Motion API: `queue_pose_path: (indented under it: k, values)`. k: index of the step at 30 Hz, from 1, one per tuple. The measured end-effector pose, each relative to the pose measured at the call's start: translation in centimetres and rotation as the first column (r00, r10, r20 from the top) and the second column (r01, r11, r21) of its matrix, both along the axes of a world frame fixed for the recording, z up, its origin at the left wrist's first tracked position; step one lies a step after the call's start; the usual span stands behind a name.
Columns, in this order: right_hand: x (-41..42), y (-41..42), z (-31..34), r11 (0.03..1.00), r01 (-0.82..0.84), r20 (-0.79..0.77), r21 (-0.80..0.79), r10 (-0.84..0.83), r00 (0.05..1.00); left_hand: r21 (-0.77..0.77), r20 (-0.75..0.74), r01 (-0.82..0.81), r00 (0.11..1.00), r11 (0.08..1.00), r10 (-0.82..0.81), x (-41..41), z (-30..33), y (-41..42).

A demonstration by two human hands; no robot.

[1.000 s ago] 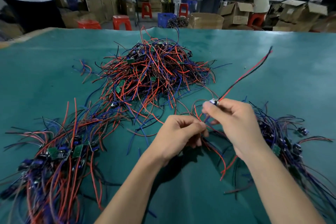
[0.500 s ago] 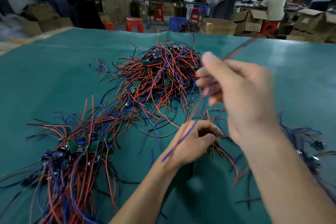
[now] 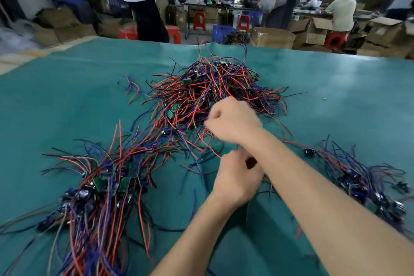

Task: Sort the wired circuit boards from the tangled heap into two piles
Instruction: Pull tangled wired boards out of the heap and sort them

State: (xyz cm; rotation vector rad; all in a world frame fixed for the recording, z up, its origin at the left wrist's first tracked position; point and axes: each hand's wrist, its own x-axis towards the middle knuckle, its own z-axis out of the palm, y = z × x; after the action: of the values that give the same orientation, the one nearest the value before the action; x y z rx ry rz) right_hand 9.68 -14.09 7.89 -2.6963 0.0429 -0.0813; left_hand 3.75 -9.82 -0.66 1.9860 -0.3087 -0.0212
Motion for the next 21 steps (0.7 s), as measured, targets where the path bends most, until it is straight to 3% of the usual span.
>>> queue_pose_path:
  k: [2,5,13,17,21]
  values:
    - [1.5,-3.0,-1.0,0.983,0.181,0.003,-0.021,-0.181,0.983,-0.101,0.023,-0.033,0.999,0.994,0.036,0.2,0.3,-0.1]
    - [3.0,-5.3,-3.0,0.970,0.235,-0.032,0.068,-0.233,0.972,-0.165,0.005,-0.122,0.992,0.979,0.125,0.6,0.5,0.0]
    - [3.0,-7.0,-4.2,0.774,0.231,0.049,0.590,-0.320,0.946,-0.187,-0.032,-0.152,0.988,0.970,0.149,0.7,0.1,0.0]
    - [-0.7,-8.3,-2.5,0.642,0.064,0.109,0.764,-0.226,0.968,-0.338,-0.120,-0.186,0.981,0.922,0.154,0.8,0.0,0.1]
    - [-6.8,-10.4,-2.1,0.539,-0.145,0.144,0.829,0.046,0.989,-0.513,-0.235,-0.205,0.968,0.834,0.093,0.8,0.4,0.1]
